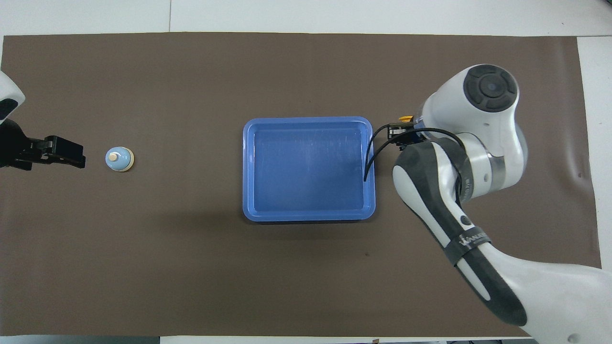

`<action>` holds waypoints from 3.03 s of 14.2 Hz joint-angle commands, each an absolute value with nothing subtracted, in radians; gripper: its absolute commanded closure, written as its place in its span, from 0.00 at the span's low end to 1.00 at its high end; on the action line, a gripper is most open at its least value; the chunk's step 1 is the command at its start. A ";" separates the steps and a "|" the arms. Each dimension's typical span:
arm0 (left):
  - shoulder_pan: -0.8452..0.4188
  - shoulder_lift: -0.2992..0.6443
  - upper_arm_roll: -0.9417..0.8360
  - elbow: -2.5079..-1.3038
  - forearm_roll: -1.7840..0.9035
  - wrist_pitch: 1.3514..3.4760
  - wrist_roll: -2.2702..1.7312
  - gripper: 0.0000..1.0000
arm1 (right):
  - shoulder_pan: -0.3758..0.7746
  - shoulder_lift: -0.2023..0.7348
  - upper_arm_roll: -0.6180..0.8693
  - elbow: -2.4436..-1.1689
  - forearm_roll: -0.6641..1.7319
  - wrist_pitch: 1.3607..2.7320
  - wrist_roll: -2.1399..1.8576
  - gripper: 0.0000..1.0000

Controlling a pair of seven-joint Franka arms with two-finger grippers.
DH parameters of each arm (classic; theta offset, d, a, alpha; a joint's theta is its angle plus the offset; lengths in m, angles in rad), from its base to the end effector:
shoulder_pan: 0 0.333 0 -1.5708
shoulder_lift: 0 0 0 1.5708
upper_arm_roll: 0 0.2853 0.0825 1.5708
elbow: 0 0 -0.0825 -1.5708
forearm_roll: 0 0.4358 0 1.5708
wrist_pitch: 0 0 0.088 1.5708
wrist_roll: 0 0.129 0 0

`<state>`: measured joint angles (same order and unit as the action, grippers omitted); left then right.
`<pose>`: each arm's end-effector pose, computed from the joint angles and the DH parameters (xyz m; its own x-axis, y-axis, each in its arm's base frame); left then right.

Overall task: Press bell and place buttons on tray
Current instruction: 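Carry the yellow button into the blue tray and release it, then move the right gripper back and grasp the green-capped button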

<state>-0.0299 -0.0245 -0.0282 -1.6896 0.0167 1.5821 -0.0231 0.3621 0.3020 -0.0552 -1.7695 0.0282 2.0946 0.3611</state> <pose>0.5932 -0.0325 0.5255 0.9960 -0.0349 -0.0825 -0.0366 -0.9991 -0.0192 0.6439 0.2076 0.3174 0.9977 -0.0654 0.0191 -0.0651 -0.9977 -0.0161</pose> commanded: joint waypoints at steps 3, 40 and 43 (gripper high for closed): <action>-0.020 -0.028 -0.034 -1.686 0.012 1.574 -0.025 0.00 | 0.472 0.442 -0.057 -1.612 0.156 2.083 0.489 1.00; -0.020 -0.028 -0.034 -1.687 0.012 1.574 -0.025 0.00 | 0.075 0.218 -0.094 -2.032 0.008 2.158 -0.144 0.00; -0.020 -0.028 -0.034 -1.686 0.012 1.574 -0.025 0.00 | 0.072 0.227 -0.094 -2.049 0.008 2.177 -0.155 0.00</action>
<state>-0.0299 -0.0245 -0.0282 -1.6896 0.0167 1.5821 -0.0231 0.0869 0.2510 -0.1041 -2.0063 0.0176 2.1413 -0.1300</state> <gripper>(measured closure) 0.000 0.000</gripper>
